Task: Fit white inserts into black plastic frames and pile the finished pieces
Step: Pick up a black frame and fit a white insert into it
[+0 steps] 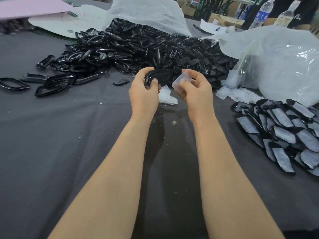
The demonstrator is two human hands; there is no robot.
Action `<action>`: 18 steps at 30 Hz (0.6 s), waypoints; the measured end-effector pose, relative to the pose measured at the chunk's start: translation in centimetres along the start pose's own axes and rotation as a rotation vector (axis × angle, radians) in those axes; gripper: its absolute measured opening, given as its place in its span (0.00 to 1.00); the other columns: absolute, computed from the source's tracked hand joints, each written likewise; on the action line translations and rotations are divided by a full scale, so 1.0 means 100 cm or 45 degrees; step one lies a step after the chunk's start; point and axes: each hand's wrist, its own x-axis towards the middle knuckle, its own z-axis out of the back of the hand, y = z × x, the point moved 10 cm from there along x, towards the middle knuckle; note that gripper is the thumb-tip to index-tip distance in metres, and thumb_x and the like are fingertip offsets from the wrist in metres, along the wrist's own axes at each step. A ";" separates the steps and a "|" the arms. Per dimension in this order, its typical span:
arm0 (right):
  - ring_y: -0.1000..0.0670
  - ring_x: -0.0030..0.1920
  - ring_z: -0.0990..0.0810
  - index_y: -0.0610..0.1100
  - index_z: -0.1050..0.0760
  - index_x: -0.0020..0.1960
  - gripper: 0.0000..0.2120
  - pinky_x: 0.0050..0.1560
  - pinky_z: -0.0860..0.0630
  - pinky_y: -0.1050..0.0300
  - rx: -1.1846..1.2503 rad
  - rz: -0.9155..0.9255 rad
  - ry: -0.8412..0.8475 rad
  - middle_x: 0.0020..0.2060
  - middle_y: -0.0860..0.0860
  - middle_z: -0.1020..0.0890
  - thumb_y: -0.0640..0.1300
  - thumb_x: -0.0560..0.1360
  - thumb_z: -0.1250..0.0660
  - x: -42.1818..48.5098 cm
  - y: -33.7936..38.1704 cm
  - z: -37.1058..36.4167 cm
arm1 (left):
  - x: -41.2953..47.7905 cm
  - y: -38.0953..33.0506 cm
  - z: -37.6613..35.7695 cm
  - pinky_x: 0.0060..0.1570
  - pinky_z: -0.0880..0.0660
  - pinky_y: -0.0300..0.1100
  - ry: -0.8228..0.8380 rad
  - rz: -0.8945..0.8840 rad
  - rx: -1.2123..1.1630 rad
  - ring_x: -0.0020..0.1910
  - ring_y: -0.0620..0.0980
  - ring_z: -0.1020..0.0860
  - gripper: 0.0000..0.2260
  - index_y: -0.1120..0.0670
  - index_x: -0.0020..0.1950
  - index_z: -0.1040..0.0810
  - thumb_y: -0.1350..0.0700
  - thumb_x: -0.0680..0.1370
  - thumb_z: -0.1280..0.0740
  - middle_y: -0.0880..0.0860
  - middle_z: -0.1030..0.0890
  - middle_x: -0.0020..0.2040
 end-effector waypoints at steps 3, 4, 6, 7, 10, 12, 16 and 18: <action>0.54 0.41 0.21 0.46 0.22 0.46 0.09 0.47 0.20 0.60 -0.014 0.029 -0.092 0.39 0.51 0.20 0.33 0.76 0.36 0.001 0.004 0.008 | 0.000 -0.001 0.000 0.53 0.21 0.46 0.001 -0.009 0.009 0.41 0.44 0.20 0.13 0.47 0.56 0.26 0.64 0.80 0.39 0.51 0.20 0.46; 0.55 0.42 0.21 0.47 0.21 0.45 0.10 0.46 0.20 0.62 -0.020 0.049 -0.121 0.40 0.51 0.20 0.33 0.76 0.35 0.001 0.006 0.011 | 0.001 -0.001 0.000 0.53 0.21 0.47 0.000 -0.009 0.013 0.40 0.44 0.20 0.13 0.46 0.56 0.26 0.64 0.80 0.39 0.51 0.20 0.45; 0.58 0.41 0.22 0.48 0.21 0.44 0.10 0.43 0.23 0.66 -0.041 0.090 -0.162 0.39 0.53 0.20 0.34 0.76 0.35 0.000 0.009 0.015 | 0.001 0.000 -0.001 0.54 0.21 0.48 -0.002 -0.008 0.015 0.41 0.45 0.20 0.13 0.46 0.55 0.26 0.64 0.80 0.38 0.50 0.21 0.44; 0.58 0.40 0.22 0.48 0.21 0.44 0.11 0.42 0.24 0.67 -0.028 0.099 -0.175 0.39 0.54 0.20 0.34 0.77 0.36 0.000 0.010 0.016 | 0.001 0.000 -0.001 0.54 0.21 0.49 -0.002 -0.005 0.014 0.41 0.46 0.20 0.13 0.46 0.55 0.26 0.64 0.80 0.39 0.50 0.21 0.43; 0.58 0.36 0.23 0.46 0.23 0.44 0.10 0.41 0.23 0.66 0.093 0.071 -0.203 0.36 0.52 0.22 0.32 0.77 0.37 -0.001 0.010 0.017 | 0.003 0.004 -0.001 0.54 0.21 0.48 0.004 0.021 0.002 0.40 0.45 0.20 0.12 0.47 0.56 0.26 0.64 0.80 0.39 0.48 0.21 0.39; 0.57 0.34 0.22 0.44 0.25 0.44 0.09 0.41 0.21 0.64 0.191 0.039 -0.202 0.35 0.50 0.22 0.32 0.77 0.36 -0.001 0.008 0.016 | 0.003 0.005 -0.003 0.54 0.20 0.48 0.021 0.028 0.002 0.39 0.44 0.19 0.12 0.48 0.57 0.25 0.63 0.80 0.39 0.48 0.21 0.39; 0.56 0.37 0.22 0.45 0.25 0.42 0.08 0.42 0.22 0.64 0.124 0.038 -0.098 0.35 0.50 0.21 0.34 0.76 0.34 -0.004 0.008 0.000 | 0.003 0.004 -0.009 0.52 0.20 0.45 0.077 0.008 0.004 0.37 0.41 0.19 0.12 0.50 0.58 0.24 0.64 0.80 0.39 0.51 0.19 0.44; 0.60 0.36 0.23 0.47 0.24 0.41 0.08 0.40 0.25 0.68 0.022 0.057 -0.086 0.36 0.54 0.21 0.36 0.76 0.32 -0.005 0.007 -0.006 | 0.003 0.003 -0.012 0.51 0.19 0.43 0.112 -0.007 0.009 0.37 0.40 0.19 0.11 0.51 0.57 0.24 0.64 0.80 0.38 0.51 0.18 0.44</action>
